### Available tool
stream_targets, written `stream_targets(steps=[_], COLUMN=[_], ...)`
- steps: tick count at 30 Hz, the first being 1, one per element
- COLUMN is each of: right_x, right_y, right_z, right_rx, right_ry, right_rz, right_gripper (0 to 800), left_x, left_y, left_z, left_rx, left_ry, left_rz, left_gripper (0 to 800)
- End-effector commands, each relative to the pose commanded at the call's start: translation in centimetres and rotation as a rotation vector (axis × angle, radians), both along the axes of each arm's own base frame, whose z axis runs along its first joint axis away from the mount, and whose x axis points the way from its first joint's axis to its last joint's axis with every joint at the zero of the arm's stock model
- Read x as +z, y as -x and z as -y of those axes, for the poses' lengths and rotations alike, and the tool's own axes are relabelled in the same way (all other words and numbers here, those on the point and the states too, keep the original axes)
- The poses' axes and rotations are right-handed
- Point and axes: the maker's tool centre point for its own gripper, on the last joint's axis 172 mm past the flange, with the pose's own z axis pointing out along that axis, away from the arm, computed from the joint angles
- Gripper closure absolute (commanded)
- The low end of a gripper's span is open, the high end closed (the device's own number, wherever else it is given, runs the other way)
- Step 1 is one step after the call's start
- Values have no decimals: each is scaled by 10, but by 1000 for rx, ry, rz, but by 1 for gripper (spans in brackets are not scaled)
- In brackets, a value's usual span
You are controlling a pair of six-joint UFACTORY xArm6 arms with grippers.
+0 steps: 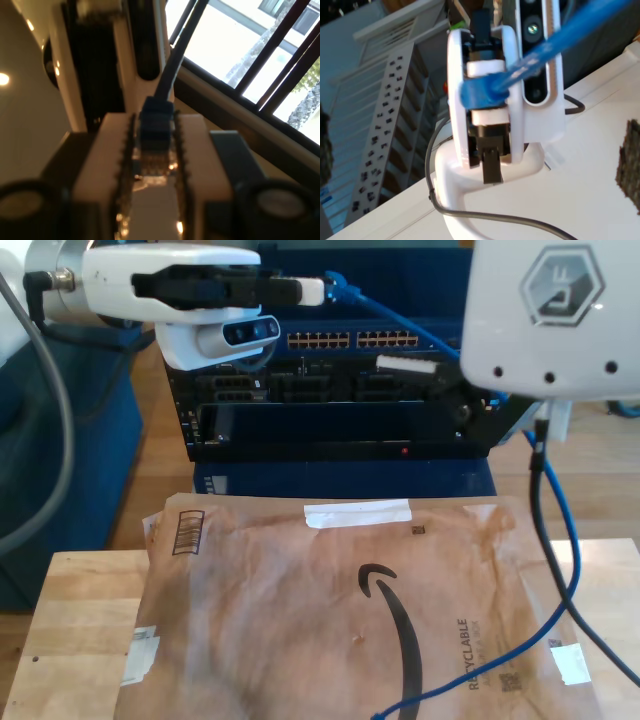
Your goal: Grab the cable and plug it in
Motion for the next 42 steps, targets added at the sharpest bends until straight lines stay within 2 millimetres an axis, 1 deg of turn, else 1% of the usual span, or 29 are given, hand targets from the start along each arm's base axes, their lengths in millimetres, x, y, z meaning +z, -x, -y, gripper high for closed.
stream_targets(steps=[4, 6, 7, 10, 11, 13, 15, 17, 18, 19, 22, 25, 26, 28, 30, 31, 33, 37, 42], right_x=[9, 6, 2, 0, -1, 1, 8, 6, 5, 4, 2, 3, 3, 5, 8, 9, 10, 9, 8], right_y=[2, 3, 2, -3, -1, 6, 3, 2, 1, 1, 1, 1, 1, 1, 0, 0, 1, 3, 2], right_z=[-3, -5, -6, -4, -7, -17, -14, -15, -16, -17, -17, -17, -18, -18, -16, -16, -17, -22, -23], right_rx=[35, 40, 41, 21, 28, 56, 37, 34, 35, 36, 34, 35, 37, 35, 25, 25, 27, 39, 40], right_ry=[45, 49, 55, 42, 39, 31, 12, 5, 7, 7, 6, 3, 3, -1, -11, -13, -16, -16, -15], right_rz=[99, 99, 94, 108, 110, 116, 140, 143, 140, 140, 134, 135, 135, 140, 149, 151, 154, 152, 151], right_gripper=[9, 8, 8, 7, 6, 3, 3, 13, 45, 99, 224, 236, 263, 279, 325, 325, 353, 378, 383], left_x=[2, 6, 9, 11, 11, 11, 11, 15, 17, 19, 20, 20, 20, 20, 20, 19, 19, 18, 17], left_y=[5, 5, 5, 8, 7, 8, 7, 10, 11, 11, 13, 13, 13, 16, 17, 17, 17, 17, 17], left_z=[-2, -2, -2, -4, -4, -4, -5, -5, -7, -7, -7, -7, -7, -8, -8, -8, -8, -8, -8], left_rx=[-25, -27, -27, -45, -46, -48, -47, -58, -61, -62, -69, -70, -71, -80, -85, -85, -85, -88, -90], left_ry=[-12, 0, 6, 1, 4, 8, 8, 20, 31, 39, 43, 44, 45, 47, 48, 49, 49, 49, 45], left_rz=[-35, -45, -45, -76, -76, -77, -77, -74, -72, -70, -70, -71, -73, -72, -75, -76, -78, -82, -90], left_gripper=[795, 795, 795, 794, 792, 791, 787, 784, 782, 780, 776, 774, 774, 774, 774, 772, 772, 771, 772])
